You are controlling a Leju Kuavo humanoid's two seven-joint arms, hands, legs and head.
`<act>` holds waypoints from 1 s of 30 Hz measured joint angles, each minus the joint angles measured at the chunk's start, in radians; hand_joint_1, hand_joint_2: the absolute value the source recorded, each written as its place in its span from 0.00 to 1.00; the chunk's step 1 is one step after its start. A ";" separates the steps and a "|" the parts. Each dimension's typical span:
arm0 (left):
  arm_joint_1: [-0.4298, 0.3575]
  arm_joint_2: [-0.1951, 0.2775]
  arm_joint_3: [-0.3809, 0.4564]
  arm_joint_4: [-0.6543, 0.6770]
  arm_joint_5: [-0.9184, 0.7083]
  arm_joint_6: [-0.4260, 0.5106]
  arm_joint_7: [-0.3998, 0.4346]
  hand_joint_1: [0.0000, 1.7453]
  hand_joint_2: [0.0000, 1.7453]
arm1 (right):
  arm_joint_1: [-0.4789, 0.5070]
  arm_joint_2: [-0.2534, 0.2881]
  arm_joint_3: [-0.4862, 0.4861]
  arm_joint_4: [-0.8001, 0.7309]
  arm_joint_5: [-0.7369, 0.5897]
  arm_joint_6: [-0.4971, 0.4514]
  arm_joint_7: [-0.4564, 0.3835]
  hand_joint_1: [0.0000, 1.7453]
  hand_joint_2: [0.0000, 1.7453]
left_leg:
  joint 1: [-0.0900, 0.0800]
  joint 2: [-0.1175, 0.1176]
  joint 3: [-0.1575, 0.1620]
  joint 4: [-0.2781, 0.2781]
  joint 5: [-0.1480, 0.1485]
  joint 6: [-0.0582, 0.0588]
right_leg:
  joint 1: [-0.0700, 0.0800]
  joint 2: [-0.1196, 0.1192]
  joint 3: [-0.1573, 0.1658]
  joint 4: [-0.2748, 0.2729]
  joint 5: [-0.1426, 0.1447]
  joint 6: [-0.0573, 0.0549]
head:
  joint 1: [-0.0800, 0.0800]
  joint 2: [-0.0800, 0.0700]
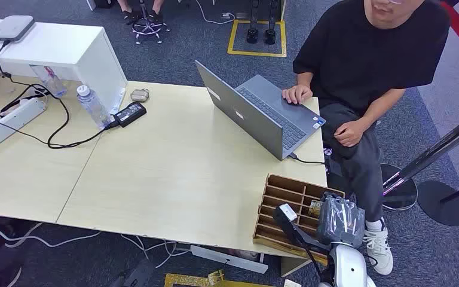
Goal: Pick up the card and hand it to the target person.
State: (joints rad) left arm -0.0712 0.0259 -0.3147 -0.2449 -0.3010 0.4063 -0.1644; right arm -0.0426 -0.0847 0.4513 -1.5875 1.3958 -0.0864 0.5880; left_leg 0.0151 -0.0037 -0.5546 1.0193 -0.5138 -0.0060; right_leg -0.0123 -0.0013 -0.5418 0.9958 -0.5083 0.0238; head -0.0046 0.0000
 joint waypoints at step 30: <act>0.001 0.000 0.000 0.000 -0.005 0.000 0.000 0.00 0.00 | -0.009 -0.013 0.000 -0.060 0.076 -0.048 0.036 1.00 1.00 | 0.000 0.000 0.000 0.000 0.000 0.000 | 0.000 0.000 0.000 0.000 0.000 0.000 | 0.000 0.000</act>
State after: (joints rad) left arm -0.0706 0.0256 -0.3147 -0.2449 -0.3059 0.4059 -0.1640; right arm -0.0512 -0.0979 0.4517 -1.6471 1.4719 -0.1346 0.6243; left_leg 0.0150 -0.0036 -0.5545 1.0195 -0.5138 -0.0060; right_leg -0.0123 -0.0012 -0.5418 0.9958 -0.5082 0.0238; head -0.0045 0.0000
